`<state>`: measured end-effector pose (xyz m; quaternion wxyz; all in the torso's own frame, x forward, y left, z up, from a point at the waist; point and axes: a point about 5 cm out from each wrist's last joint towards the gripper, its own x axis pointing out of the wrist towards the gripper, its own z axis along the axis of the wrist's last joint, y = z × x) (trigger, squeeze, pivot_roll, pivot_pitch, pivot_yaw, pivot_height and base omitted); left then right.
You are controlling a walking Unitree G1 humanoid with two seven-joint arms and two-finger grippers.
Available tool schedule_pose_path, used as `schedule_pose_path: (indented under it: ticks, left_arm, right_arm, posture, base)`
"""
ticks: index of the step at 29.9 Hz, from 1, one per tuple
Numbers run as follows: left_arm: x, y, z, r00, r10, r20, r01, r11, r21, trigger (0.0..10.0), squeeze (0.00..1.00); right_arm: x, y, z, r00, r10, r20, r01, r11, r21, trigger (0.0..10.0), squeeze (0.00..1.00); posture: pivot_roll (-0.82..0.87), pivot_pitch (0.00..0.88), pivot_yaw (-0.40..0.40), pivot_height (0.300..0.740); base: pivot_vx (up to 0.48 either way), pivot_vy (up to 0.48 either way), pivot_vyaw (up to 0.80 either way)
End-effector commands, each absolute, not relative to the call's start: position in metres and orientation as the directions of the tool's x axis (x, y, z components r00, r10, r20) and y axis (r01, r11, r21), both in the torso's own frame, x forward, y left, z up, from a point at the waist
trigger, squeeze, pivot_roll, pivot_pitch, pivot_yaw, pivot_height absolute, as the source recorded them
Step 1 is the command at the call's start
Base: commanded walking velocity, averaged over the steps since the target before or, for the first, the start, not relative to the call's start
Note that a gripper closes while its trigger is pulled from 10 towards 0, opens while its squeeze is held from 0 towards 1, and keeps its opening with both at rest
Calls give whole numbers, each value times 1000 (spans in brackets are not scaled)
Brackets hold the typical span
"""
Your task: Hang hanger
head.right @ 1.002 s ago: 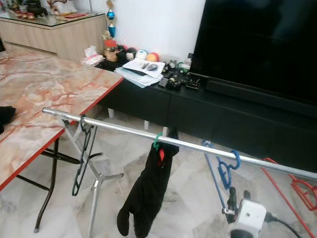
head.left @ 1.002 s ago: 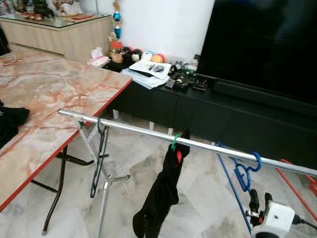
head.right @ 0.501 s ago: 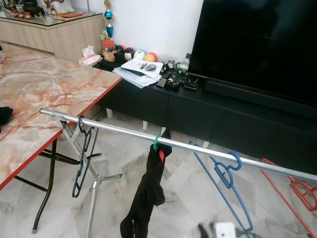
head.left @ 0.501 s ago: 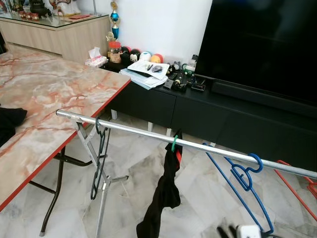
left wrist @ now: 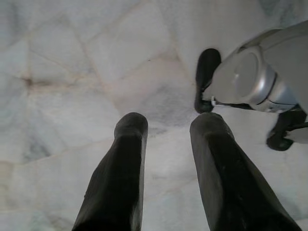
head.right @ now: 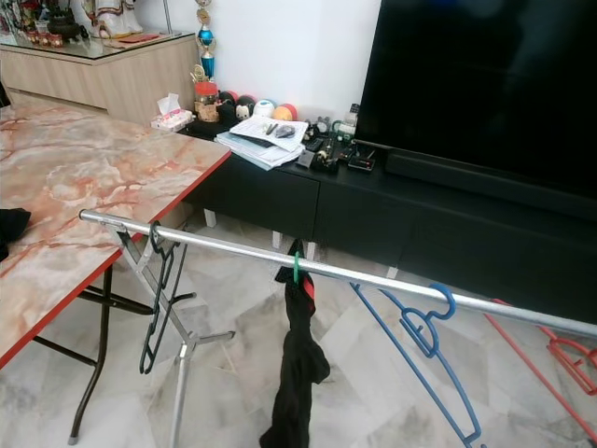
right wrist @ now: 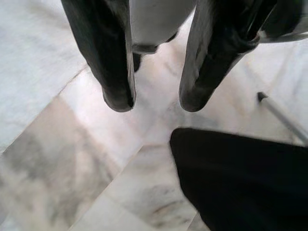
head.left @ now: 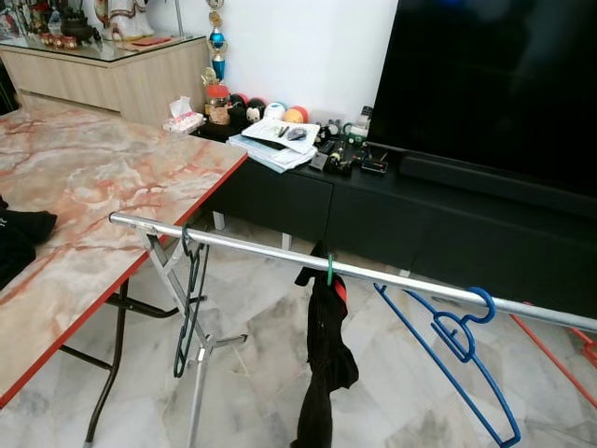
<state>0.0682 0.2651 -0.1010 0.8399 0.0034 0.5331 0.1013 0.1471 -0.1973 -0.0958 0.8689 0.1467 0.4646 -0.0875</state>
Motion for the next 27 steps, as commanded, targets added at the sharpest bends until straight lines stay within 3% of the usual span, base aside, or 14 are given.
schedule_pose_path:
  ticks: [1,15,27]
  left_arm:
    - [66,267,-101,398,173,-901,-134,982,130,10000,0]
    - [66,269,-100,389,180,-903,-119,982,145,10000,0]
    - [68,265,-101,395,172,-902,-126,983,132,10000,0]
  right_arm:
    - [162,-196,-90,591,-26,-806,302,934,191,10000,0]
    - [160,-199,-92,540,-40,-841,243,964,111,10000,0]
    - [166,-200,-90,545,-40,-838,219,971,96,10000,0]
  posture:
    - [185,0,-6,740]
    - [183,0,-4,740]
    - [182,0,-27,740]
  base:
    - [0,0,0]
    - [0,0,0]
    - [0,0,0]
